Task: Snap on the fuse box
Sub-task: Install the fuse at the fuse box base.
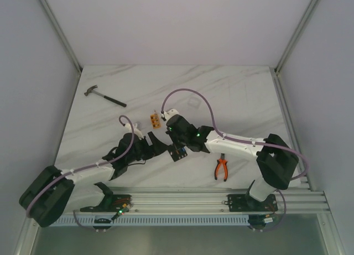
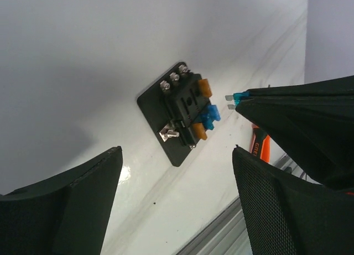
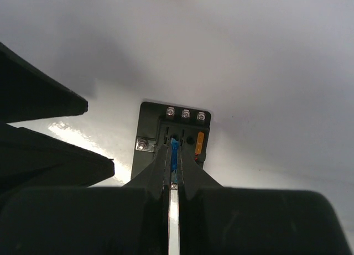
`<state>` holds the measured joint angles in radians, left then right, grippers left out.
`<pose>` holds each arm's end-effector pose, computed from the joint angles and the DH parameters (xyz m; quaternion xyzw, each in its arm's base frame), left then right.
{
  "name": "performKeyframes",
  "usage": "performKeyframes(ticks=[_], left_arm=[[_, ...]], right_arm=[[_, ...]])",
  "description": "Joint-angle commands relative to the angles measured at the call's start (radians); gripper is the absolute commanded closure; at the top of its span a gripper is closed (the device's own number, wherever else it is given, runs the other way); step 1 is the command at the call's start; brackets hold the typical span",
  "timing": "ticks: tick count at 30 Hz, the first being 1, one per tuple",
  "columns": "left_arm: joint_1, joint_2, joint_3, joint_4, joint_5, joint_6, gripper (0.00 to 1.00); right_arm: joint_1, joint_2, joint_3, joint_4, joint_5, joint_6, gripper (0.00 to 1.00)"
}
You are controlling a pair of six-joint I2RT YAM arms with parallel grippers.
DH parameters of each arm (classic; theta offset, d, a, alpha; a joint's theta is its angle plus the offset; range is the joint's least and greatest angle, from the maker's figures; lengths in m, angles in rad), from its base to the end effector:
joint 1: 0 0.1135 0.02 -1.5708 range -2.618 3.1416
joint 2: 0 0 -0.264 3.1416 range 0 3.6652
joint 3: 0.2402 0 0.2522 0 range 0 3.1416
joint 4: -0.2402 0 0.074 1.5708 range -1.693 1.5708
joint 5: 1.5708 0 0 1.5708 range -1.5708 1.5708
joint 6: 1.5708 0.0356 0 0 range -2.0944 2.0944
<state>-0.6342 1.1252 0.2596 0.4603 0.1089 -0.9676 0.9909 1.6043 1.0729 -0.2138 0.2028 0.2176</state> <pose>0.1678 -0.1283 0.1609 -0.1088 0.8271 -0.4262 0.3499 0.1980 0.2892 0.2311 -0.3060 0.8593 0.1504 0.3811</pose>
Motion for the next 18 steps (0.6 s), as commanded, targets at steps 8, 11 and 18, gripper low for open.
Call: performKeyframes(ticks=[8,11,18], left_arm=[[0.005,0.097,-0.004,0.095,0.038,-0.109,0.14],[0.005,0.109,0.000,0.097,0.041,-0.115,0.18],[0.005,0.153,0.009,0.112,0.058,-0.125,0.20]], right_arm=[[0.019,0.070,-0.060,0.095,0.126,0.080,1.00],[0.019,0.086,-0.060,0.099,0.124,0.084,1.00],[0.022,0.108,-0.064,0.100,0.132,0.096,1.00]])
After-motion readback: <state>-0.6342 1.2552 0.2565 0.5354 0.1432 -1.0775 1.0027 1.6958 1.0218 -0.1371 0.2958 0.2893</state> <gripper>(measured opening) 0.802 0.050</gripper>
